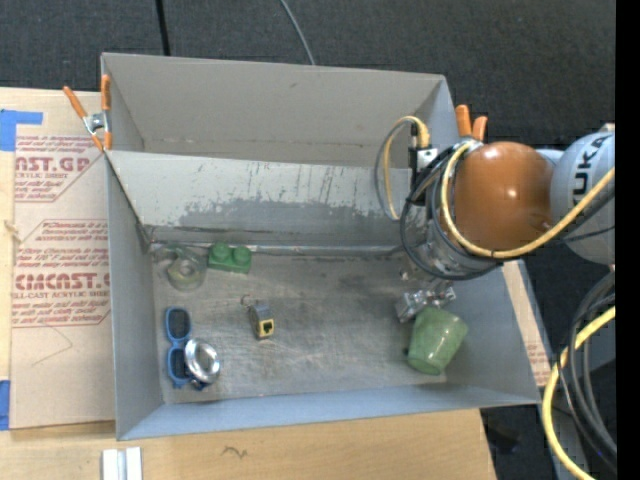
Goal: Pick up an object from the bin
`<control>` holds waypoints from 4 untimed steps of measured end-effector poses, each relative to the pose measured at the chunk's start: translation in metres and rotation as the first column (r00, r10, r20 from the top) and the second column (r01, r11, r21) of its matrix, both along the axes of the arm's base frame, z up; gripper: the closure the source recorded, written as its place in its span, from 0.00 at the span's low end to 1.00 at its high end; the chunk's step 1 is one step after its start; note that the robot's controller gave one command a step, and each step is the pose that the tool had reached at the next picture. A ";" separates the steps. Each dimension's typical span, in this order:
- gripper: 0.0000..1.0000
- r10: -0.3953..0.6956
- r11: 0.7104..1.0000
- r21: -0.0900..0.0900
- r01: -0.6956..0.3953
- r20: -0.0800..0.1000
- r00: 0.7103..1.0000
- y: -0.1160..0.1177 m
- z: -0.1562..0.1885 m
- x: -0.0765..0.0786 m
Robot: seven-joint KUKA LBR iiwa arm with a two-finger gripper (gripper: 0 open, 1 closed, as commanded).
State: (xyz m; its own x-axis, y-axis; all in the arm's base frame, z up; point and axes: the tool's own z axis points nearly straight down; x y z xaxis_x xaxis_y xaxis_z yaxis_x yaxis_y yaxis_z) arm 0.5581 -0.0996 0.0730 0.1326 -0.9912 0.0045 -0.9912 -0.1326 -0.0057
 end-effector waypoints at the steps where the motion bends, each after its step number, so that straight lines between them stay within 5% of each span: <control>1: 1.00 0.024 1.000 0.001 -0.024 0.002 1.000 0.002 0.000 -0.002; 2: 0.00 0.025 1.000 0.007 -0.025 -0.004 1.000 0.005 -0.002 -0.004; 3: 1.00 0.024 1.000 0.001 -0.024 -0.001 1.000 0.002 0.000 -0.002; 4: 1.00 0.027 1.000 0.006 -0.027 -0.005 1.000 -0.011 0.017 -0.004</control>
Offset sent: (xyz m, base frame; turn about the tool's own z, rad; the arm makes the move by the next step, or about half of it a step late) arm -0.0047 0.0034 -0.0030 -0.0271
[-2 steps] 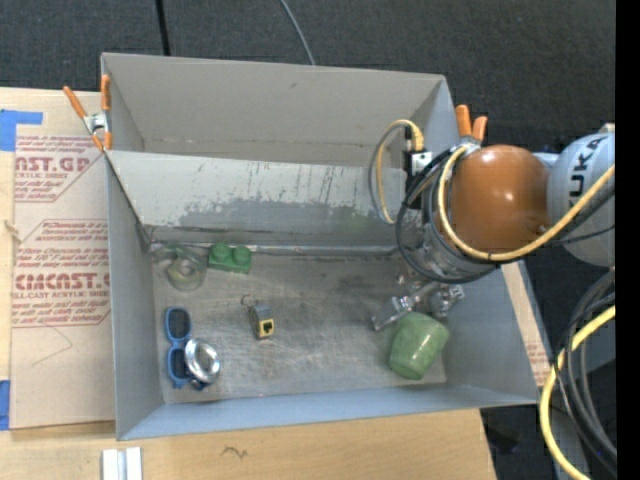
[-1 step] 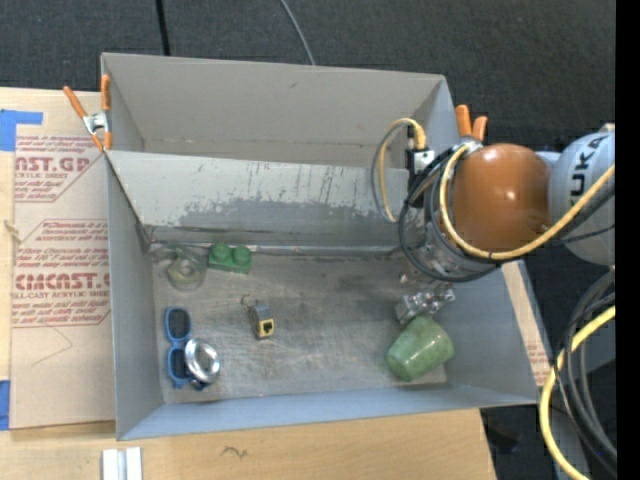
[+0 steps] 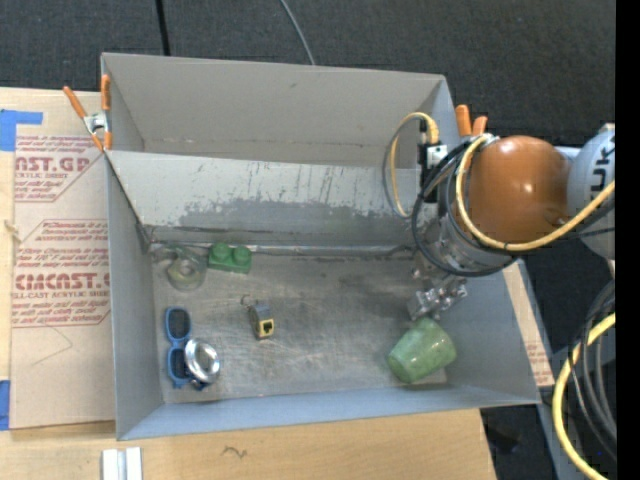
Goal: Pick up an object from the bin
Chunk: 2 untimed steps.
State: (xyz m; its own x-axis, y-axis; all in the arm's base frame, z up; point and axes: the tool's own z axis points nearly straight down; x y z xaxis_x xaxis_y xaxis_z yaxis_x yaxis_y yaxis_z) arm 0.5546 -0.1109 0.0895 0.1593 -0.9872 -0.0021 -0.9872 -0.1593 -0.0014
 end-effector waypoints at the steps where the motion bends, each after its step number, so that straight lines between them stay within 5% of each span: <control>1: 0.00 0.001 1.000 0.004 -0.001 -0.002 1.000 0.003 -0.001 0.000; 2: 0.00 0.405 0.914 0.003 -0.405 -0.003 0.914 0.045 -0.006 -0.038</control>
Offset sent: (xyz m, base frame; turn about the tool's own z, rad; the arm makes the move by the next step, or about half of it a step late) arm 0.0000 0.0000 0.0000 0.0000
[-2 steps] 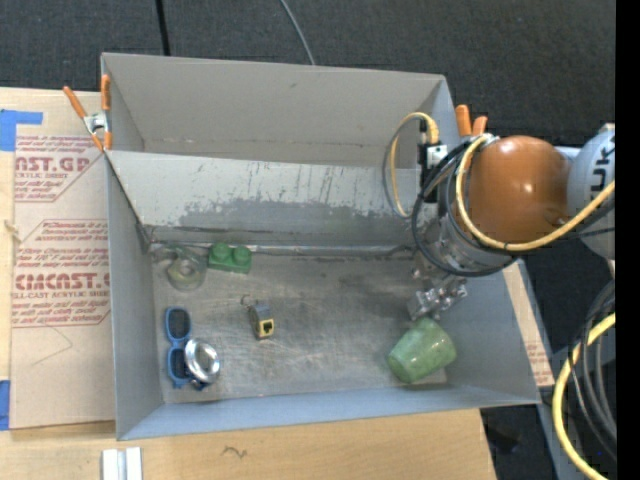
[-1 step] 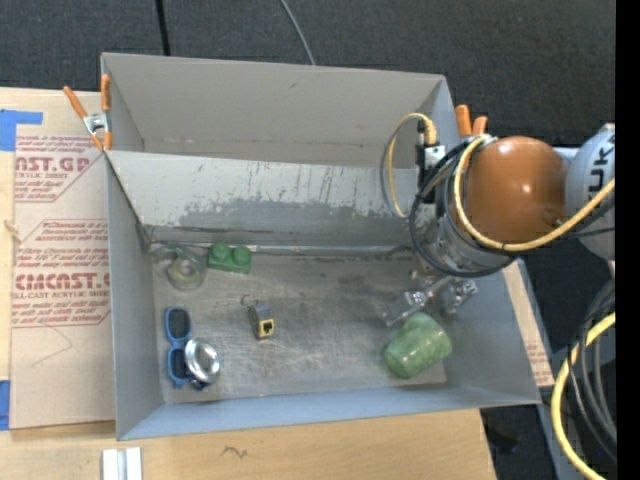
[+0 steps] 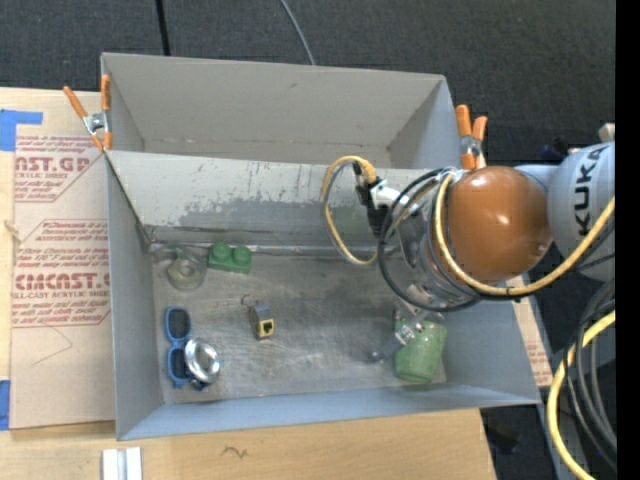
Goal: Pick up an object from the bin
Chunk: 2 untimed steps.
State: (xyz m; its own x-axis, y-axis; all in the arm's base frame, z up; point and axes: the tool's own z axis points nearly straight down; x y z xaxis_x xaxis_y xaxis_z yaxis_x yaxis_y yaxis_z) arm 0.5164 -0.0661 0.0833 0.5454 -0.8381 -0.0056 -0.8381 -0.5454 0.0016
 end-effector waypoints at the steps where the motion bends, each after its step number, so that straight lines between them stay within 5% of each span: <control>1: 1.00 -0.003 1.000 0.002 0.002 0.011 1.000 0.000 0.003 0.004; 2: 1.00 0.024 1.000 0.000 -0.024 0.002 1.000 0.010 0.006 0.001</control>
Offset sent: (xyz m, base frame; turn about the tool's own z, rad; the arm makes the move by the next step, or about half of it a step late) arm 0.0000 0.0000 0.0000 0.0000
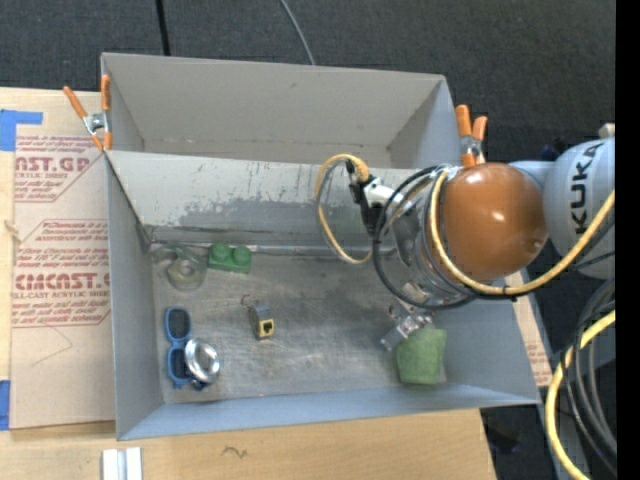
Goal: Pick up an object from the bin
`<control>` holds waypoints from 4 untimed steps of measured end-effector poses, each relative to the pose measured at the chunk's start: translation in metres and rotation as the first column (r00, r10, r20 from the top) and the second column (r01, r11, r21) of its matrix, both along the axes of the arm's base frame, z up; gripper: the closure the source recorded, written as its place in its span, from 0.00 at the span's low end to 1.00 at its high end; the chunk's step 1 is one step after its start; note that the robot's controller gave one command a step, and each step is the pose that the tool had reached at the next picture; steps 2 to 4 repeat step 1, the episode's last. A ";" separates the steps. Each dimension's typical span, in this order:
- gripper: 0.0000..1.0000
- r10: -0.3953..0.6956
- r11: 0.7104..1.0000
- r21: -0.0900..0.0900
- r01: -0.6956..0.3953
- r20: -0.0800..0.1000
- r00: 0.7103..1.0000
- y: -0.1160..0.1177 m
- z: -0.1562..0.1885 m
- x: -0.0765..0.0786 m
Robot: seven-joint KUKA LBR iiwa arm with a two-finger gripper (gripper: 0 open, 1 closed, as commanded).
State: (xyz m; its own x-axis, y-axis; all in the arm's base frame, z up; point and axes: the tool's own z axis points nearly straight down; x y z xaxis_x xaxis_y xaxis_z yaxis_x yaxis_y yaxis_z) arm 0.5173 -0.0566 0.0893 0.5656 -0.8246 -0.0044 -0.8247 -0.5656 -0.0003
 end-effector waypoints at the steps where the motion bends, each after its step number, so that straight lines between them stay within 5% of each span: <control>1: 0.00 0.000 1.000 0.000 0.000 0.000 1.000 -0.001 0.000 0.000; 4: 0.00 0.000 1.000 0.000 0.000 0.000 1.000 -0.001 0.000 0.000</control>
Offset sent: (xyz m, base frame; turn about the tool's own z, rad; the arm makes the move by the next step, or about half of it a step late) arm 0.0000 0.0000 0.0000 0.0000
